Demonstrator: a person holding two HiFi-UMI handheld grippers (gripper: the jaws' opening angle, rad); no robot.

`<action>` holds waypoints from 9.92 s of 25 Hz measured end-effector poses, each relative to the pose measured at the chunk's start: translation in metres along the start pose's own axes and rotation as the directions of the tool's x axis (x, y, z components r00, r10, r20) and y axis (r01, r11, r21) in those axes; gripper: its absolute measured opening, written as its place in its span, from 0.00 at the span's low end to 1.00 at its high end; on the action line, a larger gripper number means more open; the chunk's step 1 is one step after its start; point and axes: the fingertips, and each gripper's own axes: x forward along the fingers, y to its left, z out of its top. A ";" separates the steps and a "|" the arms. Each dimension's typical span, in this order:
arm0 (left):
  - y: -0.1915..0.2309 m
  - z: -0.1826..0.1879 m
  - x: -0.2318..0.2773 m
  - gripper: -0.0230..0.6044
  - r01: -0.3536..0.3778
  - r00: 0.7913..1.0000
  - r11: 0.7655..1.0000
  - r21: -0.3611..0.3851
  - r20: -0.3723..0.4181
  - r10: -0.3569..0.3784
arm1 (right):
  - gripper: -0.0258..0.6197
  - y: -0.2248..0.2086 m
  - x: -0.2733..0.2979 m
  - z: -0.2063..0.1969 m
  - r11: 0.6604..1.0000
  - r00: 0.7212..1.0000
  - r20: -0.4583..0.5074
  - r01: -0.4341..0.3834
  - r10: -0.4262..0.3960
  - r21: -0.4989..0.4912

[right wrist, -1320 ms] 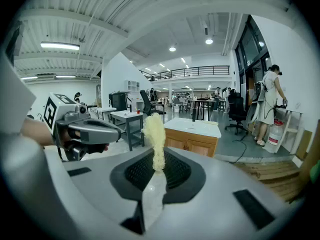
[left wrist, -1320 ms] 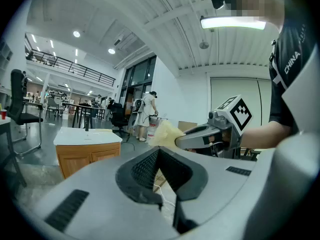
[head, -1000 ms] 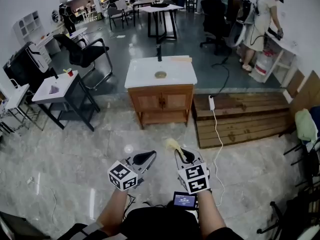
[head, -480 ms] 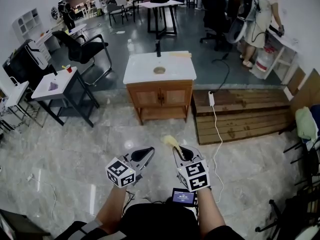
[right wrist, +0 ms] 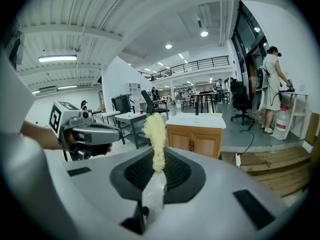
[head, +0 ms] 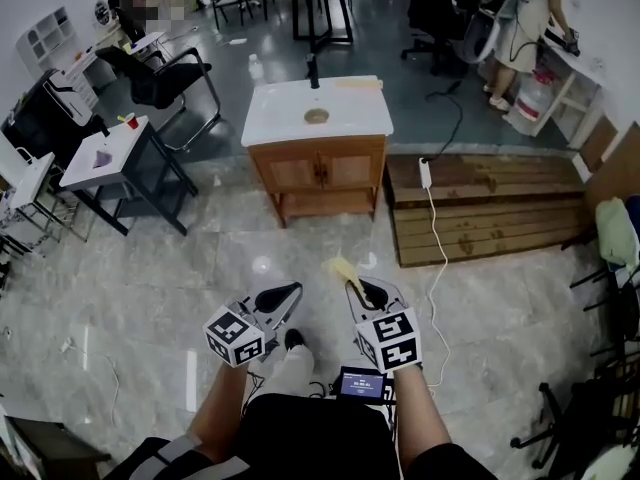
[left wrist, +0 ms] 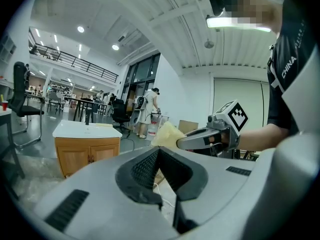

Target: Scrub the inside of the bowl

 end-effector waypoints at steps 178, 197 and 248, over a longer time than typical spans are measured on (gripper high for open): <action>0.753 -0.083 0.495 0.06 -0.363 0.672 0.856 -0.367 -0.740 -0.032 | 0.10 -0.351 0.739 0.076 0.699 0.398 -0.805 -0.715 0.441 0.030; 0.754 -0.085 0.493 0.06 -0.370 0.653 0.851 -0.371 -0.756 -0.046 | 0.10 -0.384 0.767 0.104 0.858 0.662 -0.577 -0.492 0.478 0.146; 0.756 -0.084 0.490 0.06 -0.374 0.595 0.855 -0.359 -0.800 -0.076 | 0.10 -0.379 0.739 0.085 0.769 0.610 -0.698 -0.626 0.376 -0.133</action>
